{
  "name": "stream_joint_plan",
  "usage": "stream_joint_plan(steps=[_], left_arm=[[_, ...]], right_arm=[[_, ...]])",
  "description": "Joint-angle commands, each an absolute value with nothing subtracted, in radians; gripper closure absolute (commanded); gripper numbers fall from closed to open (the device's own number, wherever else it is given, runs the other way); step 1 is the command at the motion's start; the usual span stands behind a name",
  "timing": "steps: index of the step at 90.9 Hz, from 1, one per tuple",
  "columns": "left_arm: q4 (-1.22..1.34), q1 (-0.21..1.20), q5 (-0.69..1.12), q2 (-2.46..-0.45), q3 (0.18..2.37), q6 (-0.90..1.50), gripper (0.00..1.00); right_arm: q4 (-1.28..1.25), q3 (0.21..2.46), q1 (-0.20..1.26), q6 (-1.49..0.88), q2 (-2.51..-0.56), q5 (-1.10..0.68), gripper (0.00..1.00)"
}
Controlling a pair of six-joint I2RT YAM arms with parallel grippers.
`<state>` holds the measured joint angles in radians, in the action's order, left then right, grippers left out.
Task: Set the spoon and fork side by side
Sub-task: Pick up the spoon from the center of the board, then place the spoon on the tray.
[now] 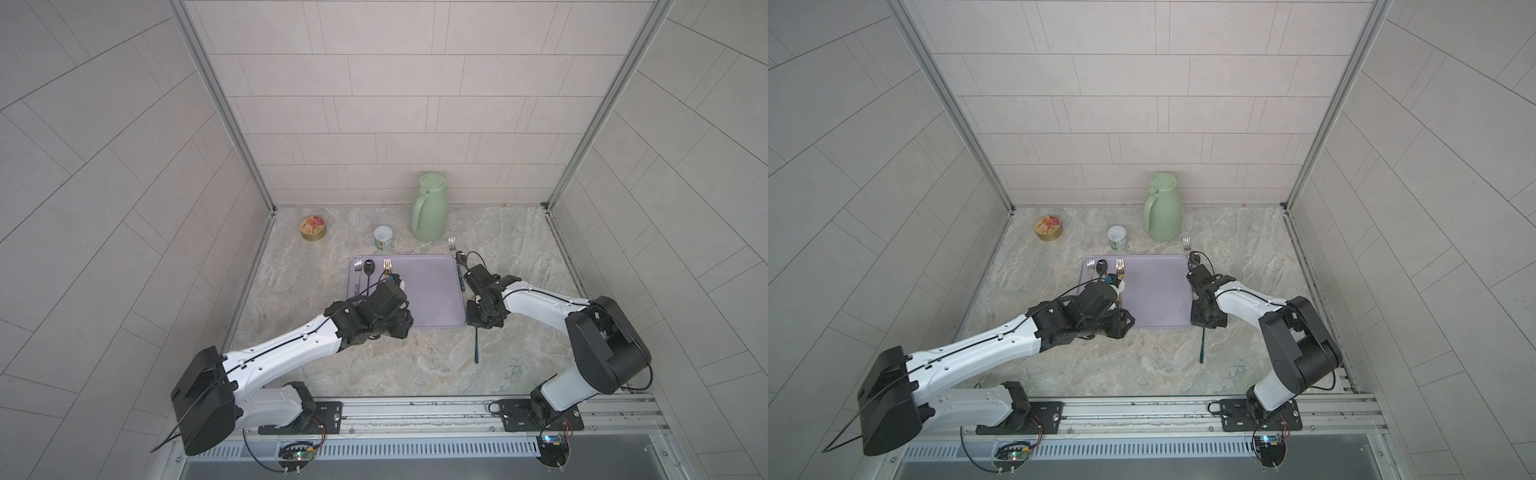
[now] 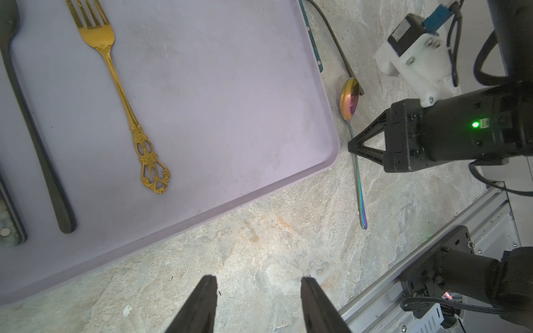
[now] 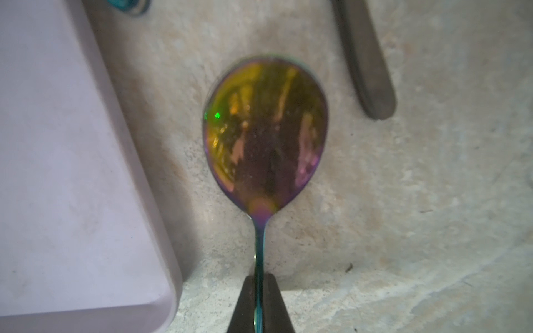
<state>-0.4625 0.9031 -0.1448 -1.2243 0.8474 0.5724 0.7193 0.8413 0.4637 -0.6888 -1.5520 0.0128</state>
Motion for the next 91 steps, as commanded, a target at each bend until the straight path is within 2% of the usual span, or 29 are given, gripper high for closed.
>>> stream_joint_plan(steps=[1,21,32,57,91], left_arm=[[-0.503,0.896,-0.16,-1.193,0.845,0.571,0.51],[-0.56,0.891,-0.216,-1.15,0.863,0.566,0.5],[-0.585,0.874,-0.246,-1.114,0.86,0.569,0.5],[-0.619,0.852,-0.284,-1.014,0.836,0.565,0.48],[-0.643,0.834,-0.26,-0.973,0.817,0.562,0.47]], right_arm=[[0.795,0.86,0.468,-0.68,-1.494,0.047,0.96],[0.928,0.982,0.468,-0.676,-1.368,0.083,0.99],[0.962,1.098,0.468,-0.655,-1.396,0.093,0.99],[1.018,1.402,0.521,-0.654,-1.639,0.087,1.0],[1.114,1.823,0.631,-0.671,-2.089,0.059,1.0]])
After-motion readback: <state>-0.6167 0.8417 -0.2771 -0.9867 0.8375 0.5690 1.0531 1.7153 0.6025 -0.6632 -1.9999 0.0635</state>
